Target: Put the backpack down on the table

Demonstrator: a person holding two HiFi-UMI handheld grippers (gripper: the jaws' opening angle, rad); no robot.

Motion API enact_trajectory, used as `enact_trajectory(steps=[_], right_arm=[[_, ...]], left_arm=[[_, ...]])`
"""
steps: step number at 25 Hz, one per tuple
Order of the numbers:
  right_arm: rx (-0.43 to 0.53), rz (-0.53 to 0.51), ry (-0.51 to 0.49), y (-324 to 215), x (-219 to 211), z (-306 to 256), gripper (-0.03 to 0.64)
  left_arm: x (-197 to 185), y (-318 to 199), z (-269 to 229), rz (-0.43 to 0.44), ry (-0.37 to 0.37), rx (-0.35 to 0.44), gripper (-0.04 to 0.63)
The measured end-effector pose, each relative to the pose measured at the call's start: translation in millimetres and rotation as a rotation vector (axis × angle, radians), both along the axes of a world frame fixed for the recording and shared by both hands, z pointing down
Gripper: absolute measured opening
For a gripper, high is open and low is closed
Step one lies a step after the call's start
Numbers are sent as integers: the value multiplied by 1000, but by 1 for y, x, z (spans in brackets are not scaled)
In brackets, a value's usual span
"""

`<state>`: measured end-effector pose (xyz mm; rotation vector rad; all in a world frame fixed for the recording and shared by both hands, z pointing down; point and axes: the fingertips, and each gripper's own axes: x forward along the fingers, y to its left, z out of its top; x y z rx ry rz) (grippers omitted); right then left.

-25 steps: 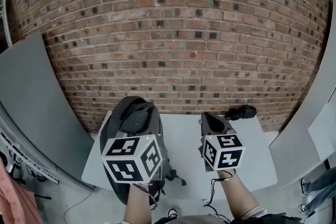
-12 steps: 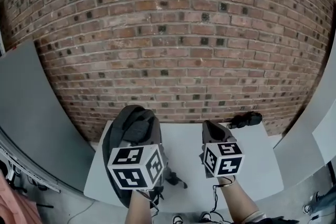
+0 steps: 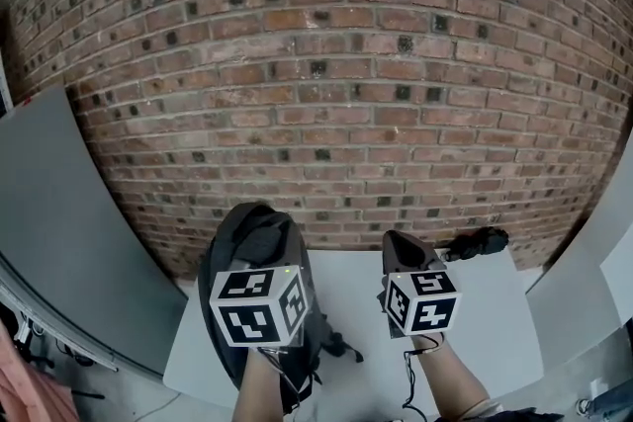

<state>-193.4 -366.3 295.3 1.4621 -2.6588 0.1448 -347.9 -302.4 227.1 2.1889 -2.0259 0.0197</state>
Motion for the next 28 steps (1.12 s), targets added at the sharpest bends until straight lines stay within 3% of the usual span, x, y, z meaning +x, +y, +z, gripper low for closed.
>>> enact_trajectory(steps=[6,9,12,16,19,28], right_arm=[[-9,11,-19,-21,-7,-2,31],[-30,21,-15,-27,-3,8,31],[-66,23,2,-31,2,29,31],[-121,38,2,-33,20,54,31],[-127,39,5,-33,32,58,31],[-136,82,21,-22,103,63,31]], left_arm=[[-1,-28,-18,1,-67,35,11],[13,-44,8,9,-58,11,11],[23,-52,33,-22,-118,5,11],[40,-54,42,-52,-112,9,12],[55,-56,58,-89,-149,-27,14],[117,-49,85,-77,-30,-56,20]])
